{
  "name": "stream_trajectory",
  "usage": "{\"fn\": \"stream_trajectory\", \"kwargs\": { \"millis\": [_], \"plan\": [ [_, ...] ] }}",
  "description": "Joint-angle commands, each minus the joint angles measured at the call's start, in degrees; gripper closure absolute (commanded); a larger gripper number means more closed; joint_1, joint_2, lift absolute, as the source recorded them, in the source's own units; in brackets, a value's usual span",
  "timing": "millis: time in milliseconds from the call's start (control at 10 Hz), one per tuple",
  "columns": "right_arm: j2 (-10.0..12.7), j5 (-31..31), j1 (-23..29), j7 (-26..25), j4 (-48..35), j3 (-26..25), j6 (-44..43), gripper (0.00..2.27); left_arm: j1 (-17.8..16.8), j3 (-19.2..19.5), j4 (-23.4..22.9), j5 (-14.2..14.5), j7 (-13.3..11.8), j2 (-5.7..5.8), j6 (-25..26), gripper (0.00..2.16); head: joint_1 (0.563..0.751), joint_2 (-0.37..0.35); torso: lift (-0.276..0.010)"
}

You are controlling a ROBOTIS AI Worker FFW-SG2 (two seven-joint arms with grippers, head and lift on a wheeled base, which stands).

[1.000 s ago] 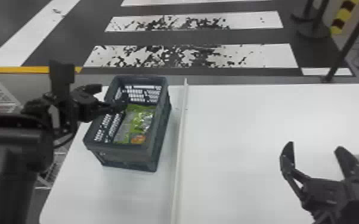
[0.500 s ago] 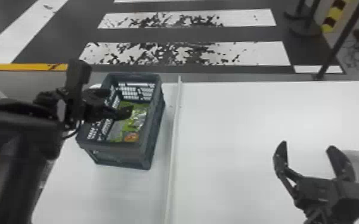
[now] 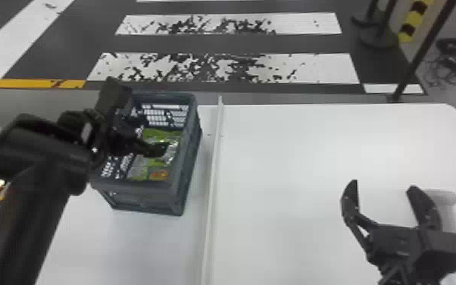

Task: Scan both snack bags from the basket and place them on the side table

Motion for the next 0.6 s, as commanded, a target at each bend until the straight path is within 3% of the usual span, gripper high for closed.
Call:
{"fn": "stream_trajectory", "kwargs": {
  "millis": [0, 500],
  "plan": [
    [0.1, -0.1, 0.0, 0.0, 0.1, -0.1, 0.0, 0.07, -1.8, -1.3, 3.1, -1.2, 0.0, -0.48, 0.0, 0.07, 0.695, 0.065, -0.075],
    [0.1, -0.2, 0.1, 0.0, 0.1, -0.3, -0.2, 0.07, -6.0, -5.7, 12.3, -2.6, 1.5, -0.92, -0.3, 0.07, 0.695, 0.057, -0.075]
  ]
}}
